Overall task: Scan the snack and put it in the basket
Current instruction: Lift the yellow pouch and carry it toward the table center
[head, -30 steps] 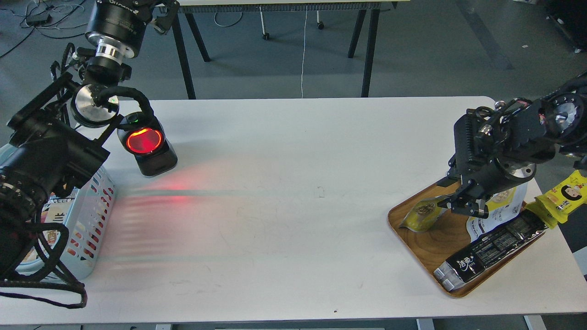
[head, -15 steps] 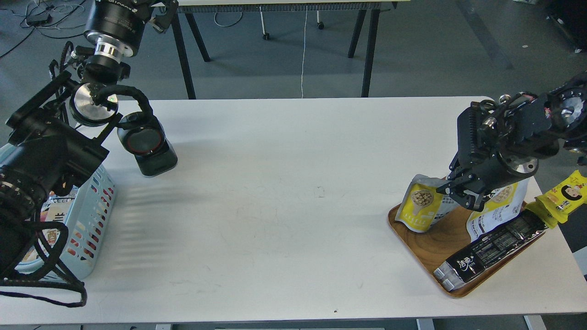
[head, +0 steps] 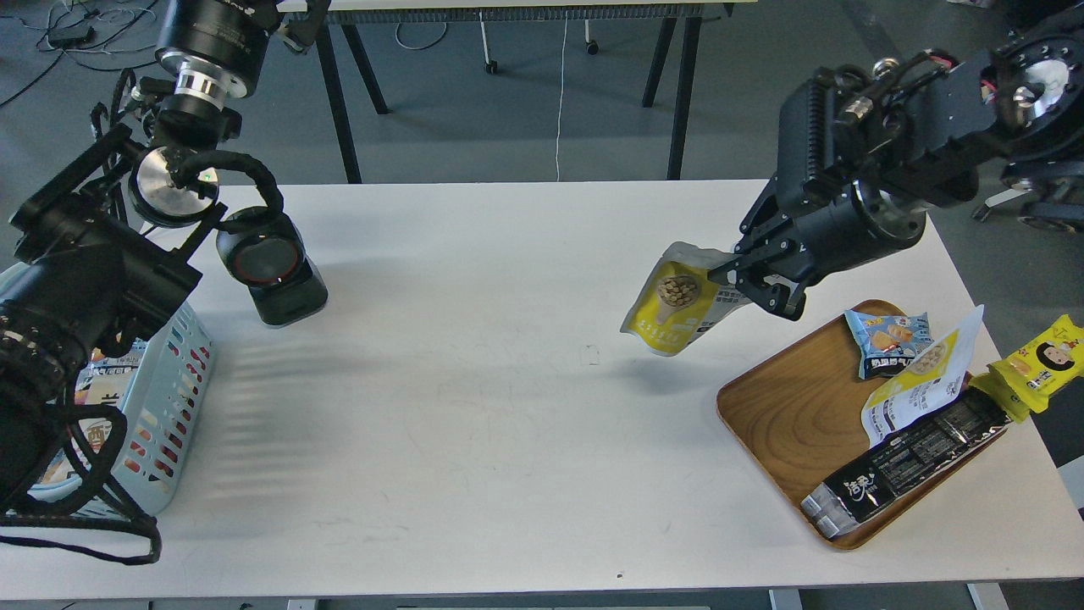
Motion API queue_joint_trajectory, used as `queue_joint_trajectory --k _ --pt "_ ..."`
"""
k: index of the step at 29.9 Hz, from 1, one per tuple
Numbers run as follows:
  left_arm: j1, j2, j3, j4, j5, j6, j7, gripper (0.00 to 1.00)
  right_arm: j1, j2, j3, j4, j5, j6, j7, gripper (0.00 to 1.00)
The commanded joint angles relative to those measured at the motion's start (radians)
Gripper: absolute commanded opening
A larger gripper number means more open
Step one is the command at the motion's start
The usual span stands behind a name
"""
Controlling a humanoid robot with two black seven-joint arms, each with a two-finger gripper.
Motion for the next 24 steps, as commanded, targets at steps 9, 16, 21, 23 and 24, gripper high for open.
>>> queue_joint_trajectory --k 9,16,21,23,24 --pt "0.002 0.003 0.003 0.000 0.000 0.000 0.000 1.00 -0.036 0.257 0.074 -0.126 0.160 0.001 0.000 0.00" --pt "0.006 0.003 0.005 0.000 0.001 0.000 0.000 1.00 -0.108 0.402 0.112 -0.253 0.200 -0.001 0.000 0.00" --pt "0.006 0.006 0.005 0.000 0.001 0.000 0.000 1.00 -0.165 0.484 0.119 -0.344 0.201 -0.004 0.000 0.00" --pt "0.006 0.006 0.005 0.000 0.001 0.000 0.000 1.00 -0.182 0.511 0.120 -0.371 0.208 -0.004 0.000 0.00" --pt "0.006 0.006 0.005 0.000 0.001 0.000 0.000 1.00 -0.193 0.525 0.120 -0.382 0.218 -0.005 0.000 0.00"
